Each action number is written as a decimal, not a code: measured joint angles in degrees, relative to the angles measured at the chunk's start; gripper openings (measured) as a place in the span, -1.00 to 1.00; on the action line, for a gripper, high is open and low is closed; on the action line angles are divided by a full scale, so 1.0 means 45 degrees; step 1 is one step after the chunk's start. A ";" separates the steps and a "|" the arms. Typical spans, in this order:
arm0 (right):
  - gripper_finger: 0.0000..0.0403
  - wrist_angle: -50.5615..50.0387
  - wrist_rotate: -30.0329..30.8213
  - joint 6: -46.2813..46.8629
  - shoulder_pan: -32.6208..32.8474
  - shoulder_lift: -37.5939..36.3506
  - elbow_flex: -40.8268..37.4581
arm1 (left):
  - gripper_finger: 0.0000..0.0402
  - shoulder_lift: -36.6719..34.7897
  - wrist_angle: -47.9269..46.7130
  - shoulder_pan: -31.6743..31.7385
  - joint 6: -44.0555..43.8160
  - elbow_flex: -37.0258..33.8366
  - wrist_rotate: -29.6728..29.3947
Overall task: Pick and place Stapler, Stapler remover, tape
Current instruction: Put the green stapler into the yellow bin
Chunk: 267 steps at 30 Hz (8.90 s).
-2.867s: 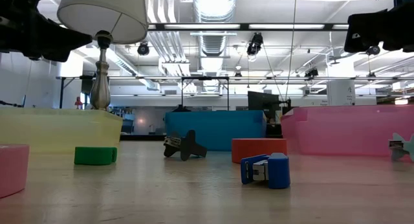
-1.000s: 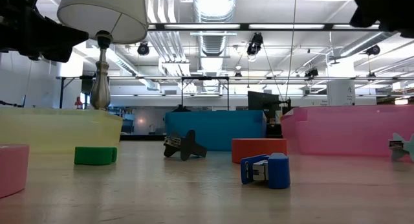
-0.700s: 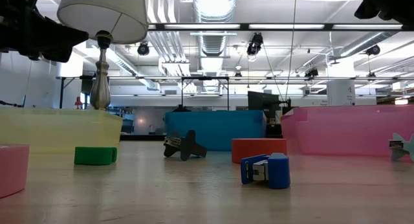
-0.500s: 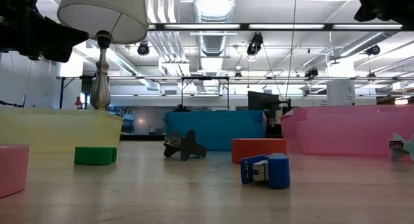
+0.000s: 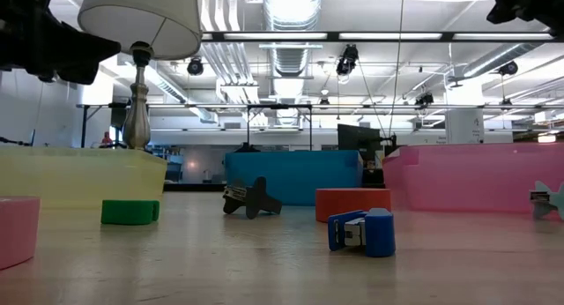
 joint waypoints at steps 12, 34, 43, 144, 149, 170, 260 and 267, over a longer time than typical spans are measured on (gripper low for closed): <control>-0.28 0.0194 -0.0019 0.1128 0.0005 0.2288 0.0504 | -0.95 0.0015 0.0456 0.0010 -0.1887 0.0000 0.1100; -0.15 0.0094 0.0255 0.5472 0.0008 0.9438 0.3690 | -0.07 0.4438 -0.2412 0.0044 -0.3269 0.4398 0.2344; -0.13 0.0102 0.0365 0.5780 0.0010 1.0785 0.4341 | -0.06 0.8241 -0.6294 0.0475 -0.5498 0.8051 0.3794; -0.40 0.0112 0.0336 0.6708 0.0010 1.2977 0.4744 | 0.07 1.3027 -0.2727 0.5654 -0.4129 0.6750 0.6506; -0.45 0.0112 0.0336 0.6708 0.0010 1.2977 0.4739 | 0.05 1.3027 -0.2744 0.5654 -0.4632 0.6664 0.6506; -0.43 0.0117 0.0336 0.6708 0.0005 1.2977 0.4739 | 0.04 1.3027 -0.2571 0.5663 -0.5923 0.6664 0.6419; -0.59 0.0058 0.0331 0.6650 0.0010 1.2977 0.4729 | -0.71 0.4275 -1.9702 0.5829 -1.4212 0.6057 0.1412; -0.66 0.0058 0.0336 0.6654 0.0010 1.2977 0.4729 | -0.60 0.4288 -1.8131 0.6736 -1.4919 0.5339 0.1723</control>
